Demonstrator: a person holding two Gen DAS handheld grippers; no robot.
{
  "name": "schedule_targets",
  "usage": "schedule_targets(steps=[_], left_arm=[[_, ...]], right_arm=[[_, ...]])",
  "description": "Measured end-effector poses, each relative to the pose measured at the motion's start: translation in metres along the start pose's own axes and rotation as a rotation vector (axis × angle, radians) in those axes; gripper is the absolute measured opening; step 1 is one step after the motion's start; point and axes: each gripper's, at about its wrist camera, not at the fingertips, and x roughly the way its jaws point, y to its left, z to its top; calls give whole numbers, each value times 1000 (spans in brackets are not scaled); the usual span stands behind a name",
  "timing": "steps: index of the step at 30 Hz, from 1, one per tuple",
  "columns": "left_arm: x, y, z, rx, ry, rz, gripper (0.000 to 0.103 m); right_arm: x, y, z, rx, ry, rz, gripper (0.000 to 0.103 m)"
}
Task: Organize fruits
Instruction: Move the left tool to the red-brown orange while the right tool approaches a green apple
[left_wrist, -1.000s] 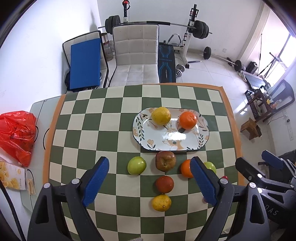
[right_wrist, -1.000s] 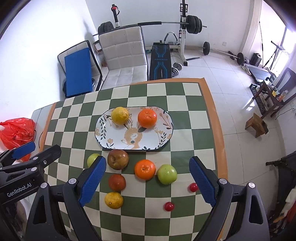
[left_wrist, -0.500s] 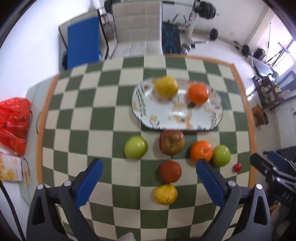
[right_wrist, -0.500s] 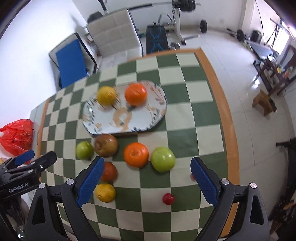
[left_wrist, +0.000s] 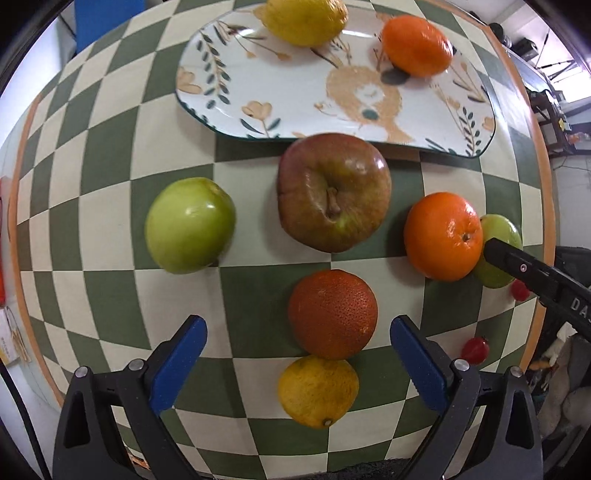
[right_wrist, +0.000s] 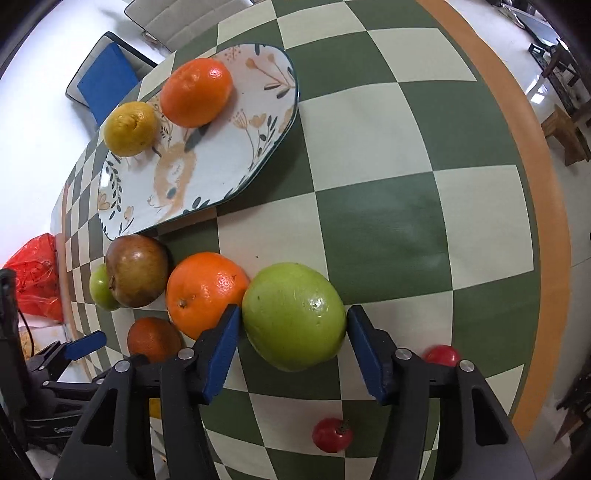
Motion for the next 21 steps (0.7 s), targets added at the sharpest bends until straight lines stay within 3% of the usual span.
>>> schedule_targets(steps=[4, 7, 8, 10, 17, 21], left_arm=[[8, -5, -1, 15, 9, -25, 99], [16, -11, -4, 36, 24, -30, 76], [20, -12, -4, 41, 29, -28, 63], [27, -12, -8, 47, 40, -32, 52], [27, -7, -25, 57, 25, -2, 52], [30, -1, -28, 40, 30, -12, 52]], right_arm=[[1, 5, -11, -21, 30, -35, 61], [1, 8, -23, -34, 49, -55, 61], [2, 10, -26, -35, 54, -60, 61], [5, 11, -32, -29, 53, -60, 62], [10, 9, -28, -9, 74, -40, 62], [15, 15, -25, -30, 79, -70, 62]])
